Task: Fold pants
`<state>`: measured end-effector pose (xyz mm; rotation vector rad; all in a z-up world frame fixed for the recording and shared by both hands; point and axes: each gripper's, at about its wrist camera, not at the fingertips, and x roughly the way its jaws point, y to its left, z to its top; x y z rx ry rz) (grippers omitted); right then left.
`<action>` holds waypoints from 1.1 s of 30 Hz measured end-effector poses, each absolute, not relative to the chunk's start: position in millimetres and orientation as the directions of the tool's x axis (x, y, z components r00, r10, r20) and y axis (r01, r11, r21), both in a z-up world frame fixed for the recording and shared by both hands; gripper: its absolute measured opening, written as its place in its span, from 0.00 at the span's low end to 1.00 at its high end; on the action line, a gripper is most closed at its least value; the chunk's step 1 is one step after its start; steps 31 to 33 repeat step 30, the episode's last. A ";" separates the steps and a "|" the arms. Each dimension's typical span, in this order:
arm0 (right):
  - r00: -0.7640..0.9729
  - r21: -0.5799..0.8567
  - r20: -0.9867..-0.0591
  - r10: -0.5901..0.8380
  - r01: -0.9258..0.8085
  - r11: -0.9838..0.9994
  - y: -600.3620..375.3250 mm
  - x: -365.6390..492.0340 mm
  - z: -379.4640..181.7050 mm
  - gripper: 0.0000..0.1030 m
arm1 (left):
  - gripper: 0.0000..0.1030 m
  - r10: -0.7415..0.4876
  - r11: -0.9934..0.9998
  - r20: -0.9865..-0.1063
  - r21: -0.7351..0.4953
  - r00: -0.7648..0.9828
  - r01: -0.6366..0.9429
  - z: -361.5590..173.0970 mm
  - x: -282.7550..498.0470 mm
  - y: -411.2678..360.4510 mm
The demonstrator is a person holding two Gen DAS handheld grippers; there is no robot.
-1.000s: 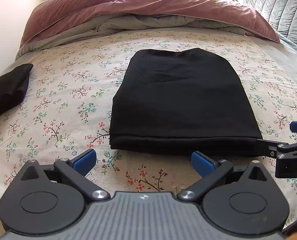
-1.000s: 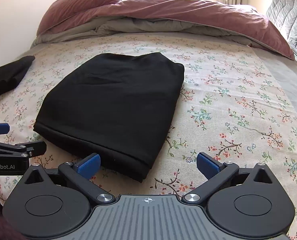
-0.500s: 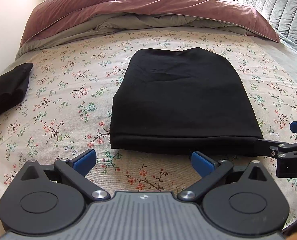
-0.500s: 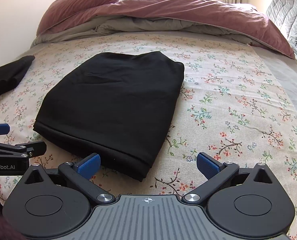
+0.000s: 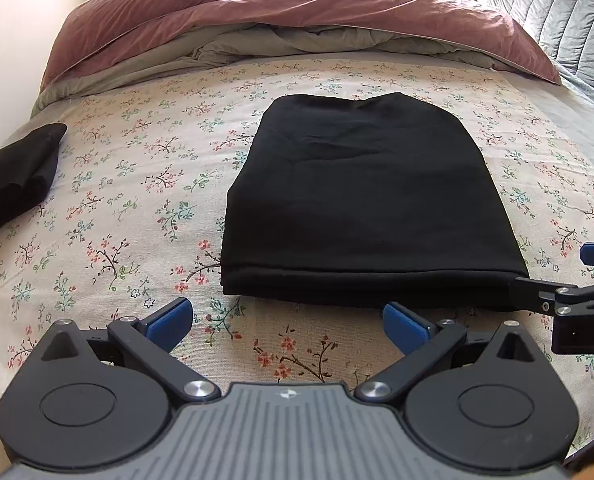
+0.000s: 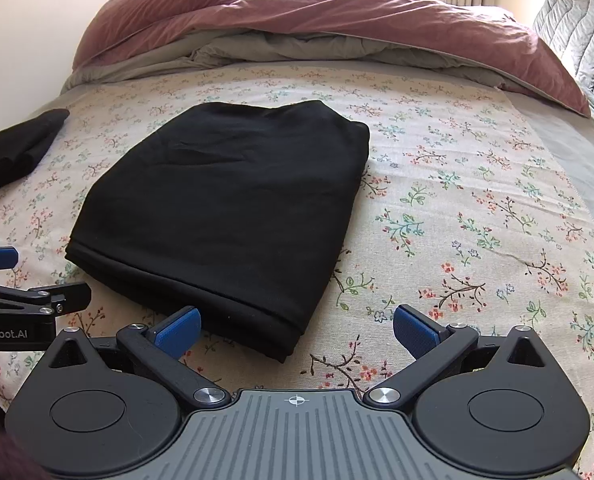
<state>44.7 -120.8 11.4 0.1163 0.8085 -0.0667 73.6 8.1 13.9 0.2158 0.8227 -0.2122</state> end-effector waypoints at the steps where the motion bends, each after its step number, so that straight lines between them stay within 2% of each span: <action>1: 0.688 0.079 -0.726 -0.014 0.104 0.991 -120.7 45.1 11.2 1.00 | 1.00 -0.103 0.957 -0.743 0.108 0.661 0.270 13.9 73.7 8.2; 33: 0.686 0.084 -0.728 -0.012 0.106 0.991 -121.7 46.2 9.6 1.00 | 1.00 -0.108 0.956 -0.750 0.101 0.653 0.275 10.7 74.9 6.7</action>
